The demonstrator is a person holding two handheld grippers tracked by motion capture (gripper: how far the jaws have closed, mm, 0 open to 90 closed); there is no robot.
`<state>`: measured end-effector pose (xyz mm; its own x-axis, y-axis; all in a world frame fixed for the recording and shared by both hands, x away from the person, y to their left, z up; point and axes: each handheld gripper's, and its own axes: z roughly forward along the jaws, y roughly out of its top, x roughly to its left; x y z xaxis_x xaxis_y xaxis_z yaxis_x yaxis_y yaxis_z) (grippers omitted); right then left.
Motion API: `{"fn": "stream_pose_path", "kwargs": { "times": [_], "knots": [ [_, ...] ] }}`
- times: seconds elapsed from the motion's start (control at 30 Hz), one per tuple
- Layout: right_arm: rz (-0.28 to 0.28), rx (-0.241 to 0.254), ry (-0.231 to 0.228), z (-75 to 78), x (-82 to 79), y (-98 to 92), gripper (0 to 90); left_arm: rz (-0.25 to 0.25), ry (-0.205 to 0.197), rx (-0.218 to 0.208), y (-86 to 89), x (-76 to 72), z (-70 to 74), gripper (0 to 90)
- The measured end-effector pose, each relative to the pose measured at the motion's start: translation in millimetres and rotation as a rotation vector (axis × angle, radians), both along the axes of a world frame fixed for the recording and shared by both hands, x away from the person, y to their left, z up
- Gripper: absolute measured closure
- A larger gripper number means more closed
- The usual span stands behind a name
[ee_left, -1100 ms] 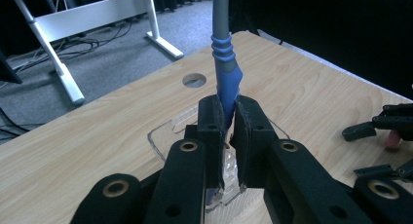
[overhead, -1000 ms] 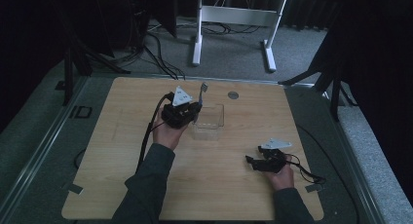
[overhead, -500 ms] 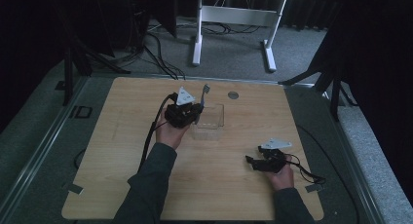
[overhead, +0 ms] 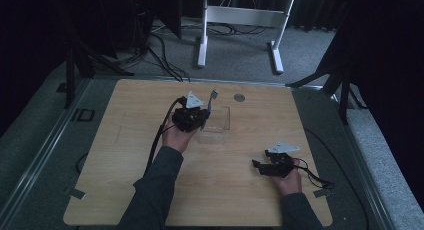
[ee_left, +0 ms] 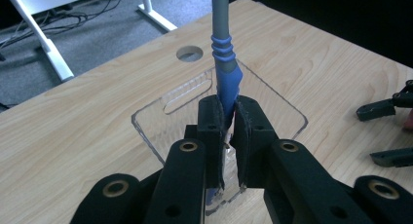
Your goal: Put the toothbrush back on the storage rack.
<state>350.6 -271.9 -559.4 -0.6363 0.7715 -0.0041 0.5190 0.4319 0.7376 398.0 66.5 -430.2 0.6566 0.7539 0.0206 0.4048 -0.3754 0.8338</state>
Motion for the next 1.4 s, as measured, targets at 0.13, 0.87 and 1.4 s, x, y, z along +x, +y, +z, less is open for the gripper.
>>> {"fn": "stream_pose_path", "kwargs": {
  "times": [0.13,0.87,1.4],
  "knots": [
    [0.000,0.000,0.000,0.0,0.0,0.0,28.5,-0.004,0.020,0.015,-1.2,2.1,-3.8,82.0],
    [-0.001,0.000,0.001,0.0,-0.1,0.1,28.4,0.032,0.018,-0.041,18.4,-2.7,-10.6,48.9],
    [0.000,0.000,0.001,0.0,-0.1,0.1,28.4,0.132,0.045,-0.102,46.8,-8.8,-24.4,47.7]
  ]
}}
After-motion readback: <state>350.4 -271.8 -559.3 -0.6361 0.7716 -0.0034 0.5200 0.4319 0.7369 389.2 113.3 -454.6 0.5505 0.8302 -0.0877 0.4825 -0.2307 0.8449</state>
